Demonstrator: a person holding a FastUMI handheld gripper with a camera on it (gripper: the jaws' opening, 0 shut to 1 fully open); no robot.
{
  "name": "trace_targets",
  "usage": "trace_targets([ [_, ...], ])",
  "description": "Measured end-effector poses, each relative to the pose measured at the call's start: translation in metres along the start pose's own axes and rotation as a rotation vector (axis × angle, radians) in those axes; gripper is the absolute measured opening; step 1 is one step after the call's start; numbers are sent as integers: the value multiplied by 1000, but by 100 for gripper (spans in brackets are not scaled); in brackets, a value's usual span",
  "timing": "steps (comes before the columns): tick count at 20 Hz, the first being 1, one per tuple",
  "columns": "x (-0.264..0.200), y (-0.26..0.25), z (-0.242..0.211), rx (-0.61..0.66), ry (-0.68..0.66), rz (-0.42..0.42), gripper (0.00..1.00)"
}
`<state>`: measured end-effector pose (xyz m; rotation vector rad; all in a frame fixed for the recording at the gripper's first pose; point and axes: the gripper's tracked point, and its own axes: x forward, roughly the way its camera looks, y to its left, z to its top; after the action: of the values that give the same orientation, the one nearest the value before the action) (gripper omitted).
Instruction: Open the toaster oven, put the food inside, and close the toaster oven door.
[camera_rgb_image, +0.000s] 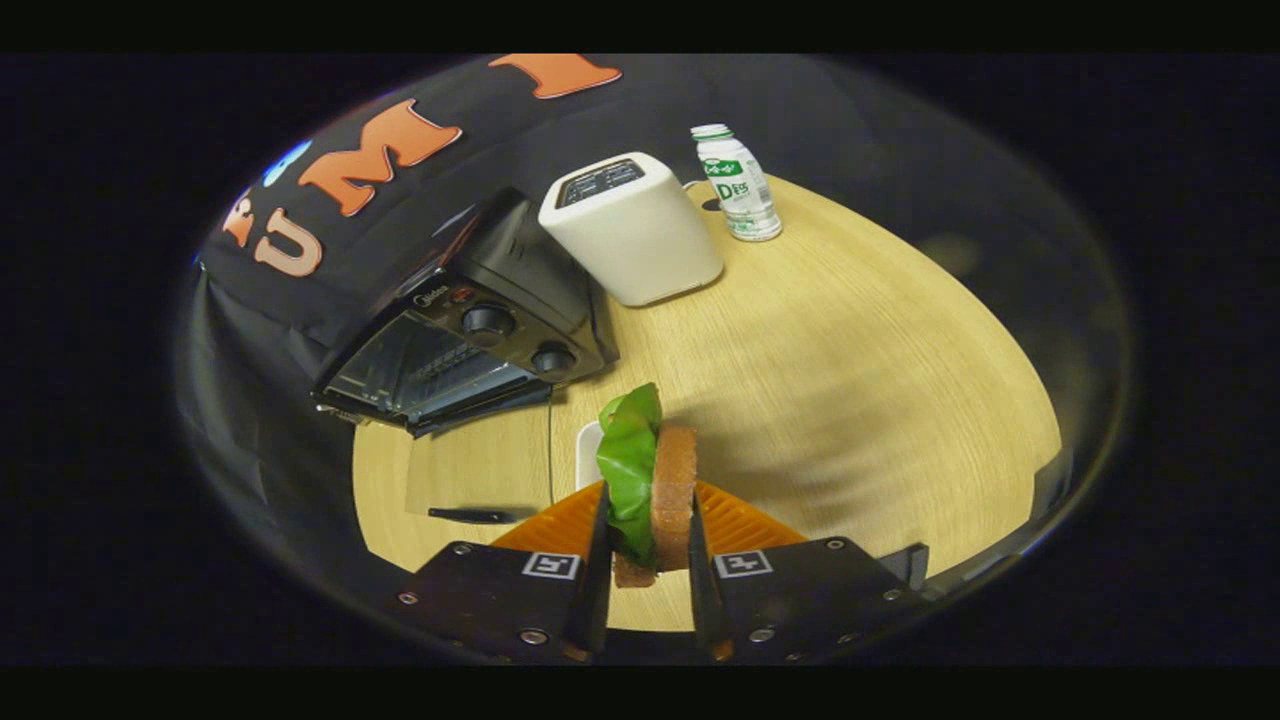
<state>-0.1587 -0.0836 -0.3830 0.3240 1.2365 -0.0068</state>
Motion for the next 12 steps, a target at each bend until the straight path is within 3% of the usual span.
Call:
trace_targets([
  [5, -13, -2, -1, -48, -5, 13, 30],
  [8, -27, 2, 13, 1, -44, 47, 30],
  [12, -50, 32, 38, 84, -129, 165, 30],
])
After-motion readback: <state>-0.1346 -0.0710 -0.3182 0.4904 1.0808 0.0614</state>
